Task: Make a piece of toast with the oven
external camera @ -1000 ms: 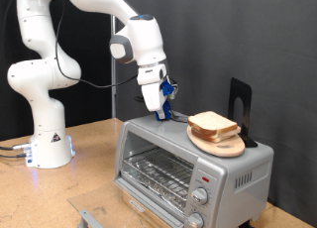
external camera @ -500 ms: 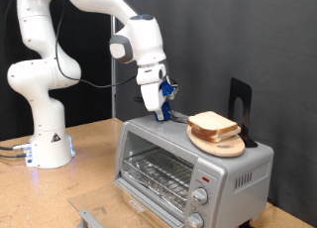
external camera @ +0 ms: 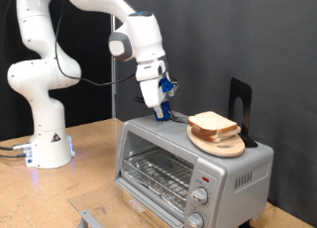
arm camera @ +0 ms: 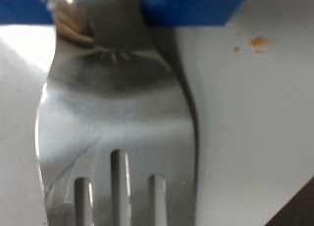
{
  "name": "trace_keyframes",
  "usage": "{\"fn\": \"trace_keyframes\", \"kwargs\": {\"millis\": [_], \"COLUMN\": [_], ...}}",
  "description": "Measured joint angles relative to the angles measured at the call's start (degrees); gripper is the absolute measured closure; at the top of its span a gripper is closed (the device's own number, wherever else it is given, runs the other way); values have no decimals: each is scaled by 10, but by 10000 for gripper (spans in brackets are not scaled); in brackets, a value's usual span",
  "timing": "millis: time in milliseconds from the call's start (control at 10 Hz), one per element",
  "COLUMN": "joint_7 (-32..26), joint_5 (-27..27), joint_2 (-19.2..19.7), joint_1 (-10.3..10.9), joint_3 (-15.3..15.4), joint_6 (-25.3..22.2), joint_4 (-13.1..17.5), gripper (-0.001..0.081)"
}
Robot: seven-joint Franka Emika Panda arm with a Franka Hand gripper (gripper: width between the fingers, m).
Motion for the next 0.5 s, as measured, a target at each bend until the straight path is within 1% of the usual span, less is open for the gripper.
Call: {"fn": "trace_keyframes", "kwargs": {"millis": [200,500], "joint_7": [0,0], "joint_5": [-2,-7], "joint_2": [-6,-11], "joint_1": [0,-2], "joint_3": [0,2], "joint_6": [-8,-7], "joint_4": [-3,-14], "gripper": [6,6]}}
